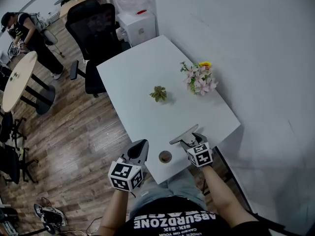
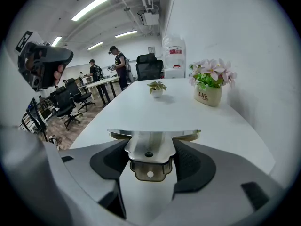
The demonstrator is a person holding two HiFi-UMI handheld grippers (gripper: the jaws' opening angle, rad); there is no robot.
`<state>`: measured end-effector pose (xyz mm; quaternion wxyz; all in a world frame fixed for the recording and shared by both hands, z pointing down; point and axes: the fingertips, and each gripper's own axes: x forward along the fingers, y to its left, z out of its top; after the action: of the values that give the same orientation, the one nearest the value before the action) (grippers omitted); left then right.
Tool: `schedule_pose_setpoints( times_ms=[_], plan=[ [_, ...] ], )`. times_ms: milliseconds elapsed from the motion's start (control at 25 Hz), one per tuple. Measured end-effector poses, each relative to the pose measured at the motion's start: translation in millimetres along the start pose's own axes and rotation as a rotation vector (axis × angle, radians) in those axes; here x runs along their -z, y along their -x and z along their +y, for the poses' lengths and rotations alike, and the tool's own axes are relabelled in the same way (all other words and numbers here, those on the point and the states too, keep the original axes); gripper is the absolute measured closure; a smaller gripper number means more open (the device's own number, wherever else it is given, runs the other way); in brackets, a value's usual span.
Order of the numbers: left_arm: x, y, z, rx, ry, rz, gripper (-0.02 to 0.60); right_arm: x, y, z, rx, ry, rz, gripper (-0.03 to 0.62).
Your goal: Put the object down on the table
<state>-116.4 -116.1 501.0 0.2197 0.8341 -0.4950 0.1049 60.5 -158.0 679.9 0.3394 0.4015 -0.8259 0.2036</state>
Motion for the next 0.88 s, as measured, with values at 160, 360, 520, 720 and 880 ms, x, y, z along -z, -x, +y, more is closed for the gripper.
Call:
schedule_pose_setpoints(
  times_ms=[160,360,520,720,880],
  plan=[
    [1,1,-1,0.003,0.001,0.002,0.577,7,-2,1,0.006,0.001,0.015,0.310],
    [1,2,-1,0.005,0.002,0.003,0.575,15,-6,4,0.007,0.015,0.038,0.310],
    [2,1,-2,0.005,0.002,0.004,0.577,20,-9,5,0.006,0.022,0.049,0.310],
    [1,3,-2,0.003,0.004,0.001,0.577,24,-10,5,0.010,0.027,0.060,0.310],
    [1,2,-1,-0.001,0.005,0.001,0.575,30,-13,3,0.013,0.034,0.075,0.310]
  ],
)
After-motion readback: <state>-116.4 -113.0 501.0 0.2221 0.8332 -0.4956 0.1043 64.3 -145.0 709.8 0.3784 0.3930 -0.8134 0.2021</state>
